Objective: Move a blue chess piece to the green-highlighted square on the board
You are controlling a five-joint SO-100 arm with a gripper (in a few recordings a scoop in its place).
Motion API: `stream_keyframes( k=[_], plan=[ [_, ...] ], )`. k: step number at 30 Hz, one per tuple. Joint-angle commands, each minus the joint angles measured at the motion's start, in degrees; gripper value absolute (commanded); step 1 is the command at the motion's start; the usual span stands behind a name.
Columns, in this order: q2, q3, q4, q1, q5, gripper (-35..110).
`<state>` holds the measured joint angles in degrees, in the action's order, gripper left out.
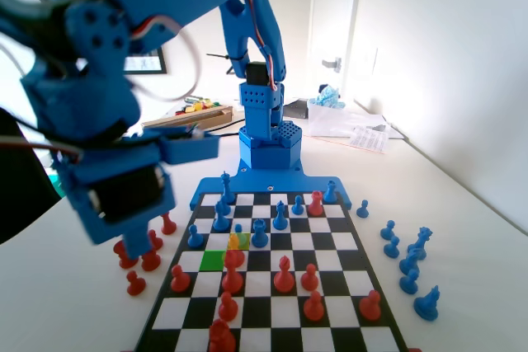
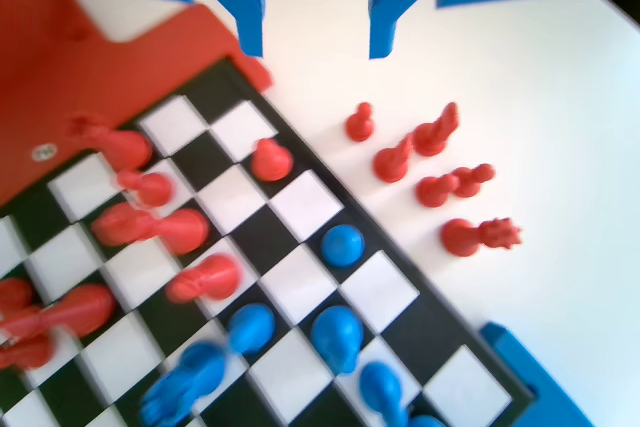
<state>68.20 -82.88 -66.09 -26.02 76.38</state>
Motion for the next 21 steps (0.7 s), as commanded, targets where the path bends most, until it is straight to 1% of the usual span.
stream_keyframes(
  k=[1, 8, 21],
  plan=[
    [11.78, -3.96, -2.55, 2.46, 0.26, 13],
    [18.72, -15.73, -0.53, 6.15, -0.88, 11],
    [27.07, -33.57, 7.65, 10.9, -2.37, 9]
  ],
)
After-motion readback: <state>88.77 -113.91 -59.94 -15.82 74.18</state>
